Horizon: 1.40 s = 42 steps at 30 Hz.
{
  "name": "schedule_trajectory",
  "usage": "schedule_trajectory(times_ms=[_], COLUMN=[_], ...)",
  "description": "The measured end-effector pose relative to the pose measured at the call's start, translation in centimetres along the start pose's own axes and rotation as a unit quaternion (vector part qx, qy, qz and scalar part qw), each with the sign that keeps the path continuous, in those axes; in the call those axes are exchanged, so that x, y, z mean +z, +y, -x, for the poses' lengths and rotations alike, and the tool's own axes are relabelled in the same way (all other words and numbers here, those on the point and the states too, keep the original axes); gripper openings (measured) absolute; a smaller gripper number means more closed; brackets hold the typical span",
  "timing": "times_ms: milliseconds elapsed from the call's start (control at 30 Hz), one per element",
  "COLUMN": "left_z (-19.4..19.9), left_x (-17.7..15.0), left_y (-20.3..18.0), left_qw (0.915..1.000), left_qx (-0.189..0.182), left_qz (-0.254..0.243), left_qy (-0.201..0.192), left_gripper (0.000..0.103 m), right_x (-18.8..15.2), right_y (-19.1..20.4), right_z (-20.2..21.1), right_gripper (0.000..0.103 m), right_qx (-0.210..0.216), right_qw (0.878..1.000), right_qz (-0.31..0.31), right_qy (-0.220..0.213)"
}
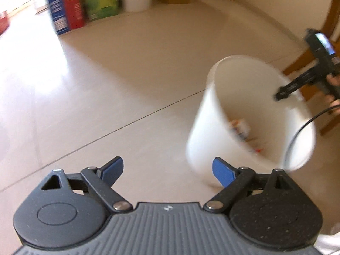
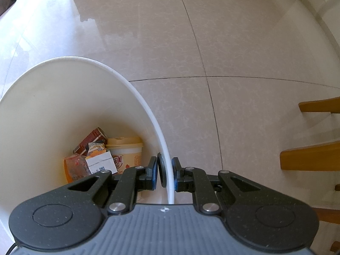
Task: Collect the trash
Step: 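Move the left tool back to the floor and grasp the crumpled white paper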
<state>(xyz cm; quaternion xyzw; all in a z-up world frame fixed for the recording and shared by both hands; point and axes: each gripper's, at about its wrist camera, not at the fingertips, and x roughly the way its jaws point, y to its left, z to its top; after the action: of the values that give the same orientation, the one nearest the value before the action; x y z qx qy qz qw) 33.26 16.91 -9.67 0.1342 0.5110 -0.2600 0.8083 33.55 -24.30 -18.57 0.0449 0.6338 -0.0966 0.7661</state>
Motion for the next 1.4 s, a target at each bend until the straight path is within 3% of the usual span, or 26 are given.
schedule_trajectory(times_ms=[233,367,467,600,767,1000,1067,1300,1400], left_z=[-1.5,-2.1,-2.7,-4.0,-6.4,-8.9,-9.6,-11.4,-11.6], left_x=[-7.1,-10.9,-14.1,-18.3,-22.5,-26.7,-27.1,-26.9,-26.6], left_y=[6.0,8.4,10.3,12.2,13.6,15.6,15.7,15.6,15.7], left_qw=[0.9941,0.9883,0.9829,0.9763,0.9728,0.9570,0.9567,0.9702,0.9724], left_qx=[0.048,0.071,0.058,0.089,0.072,0.073,0.067,0.100,0.107], left_qz=[0.085,0.121,0.164,0.187,0.209,0.276,0.279,0.215,0.204], left_qy=[0.048,0.059,0.060,0.062,0.071,0.049,0.048,0.048,0.040], left_gripper=[0.091,0.091,0.093,0.094,0.094,0.094,0.094,0.094,0.093], right_x=[0.2,0.3,0.2,0.1,-0.2,-0.1,-0.1,-0.1,-0.1], right_y=[-0.4,-0.1,0.3,0.5,0.4,0.7,0.8,1.1,1.3], right_z=[0.1,0.2,-0.1,-0.2,-0.2,-0.3,-0.4,-0.6,-0.6], right_gripper=[0.016,0.016,0.017,0.017,0.017,0.018,0.018,0.019,0.019], right_qx=[0.005,-0.003,-0.008,-0.008,-0.008,-0.016,-0.017,-0.023,-0.027], right_qw=[1.000,1.000,1.000,1.000,1.000,1.000,1.000,1.000,1.000], right_qz=[-0.008,-0.002,0.000,-0.001,-0.002,-0.001,-0.003,-0.005,-0.002], right_qy=[0.003,0.003,0.004,0.000,-0.002,-0.002,-0.002,-0.002,-0.002])
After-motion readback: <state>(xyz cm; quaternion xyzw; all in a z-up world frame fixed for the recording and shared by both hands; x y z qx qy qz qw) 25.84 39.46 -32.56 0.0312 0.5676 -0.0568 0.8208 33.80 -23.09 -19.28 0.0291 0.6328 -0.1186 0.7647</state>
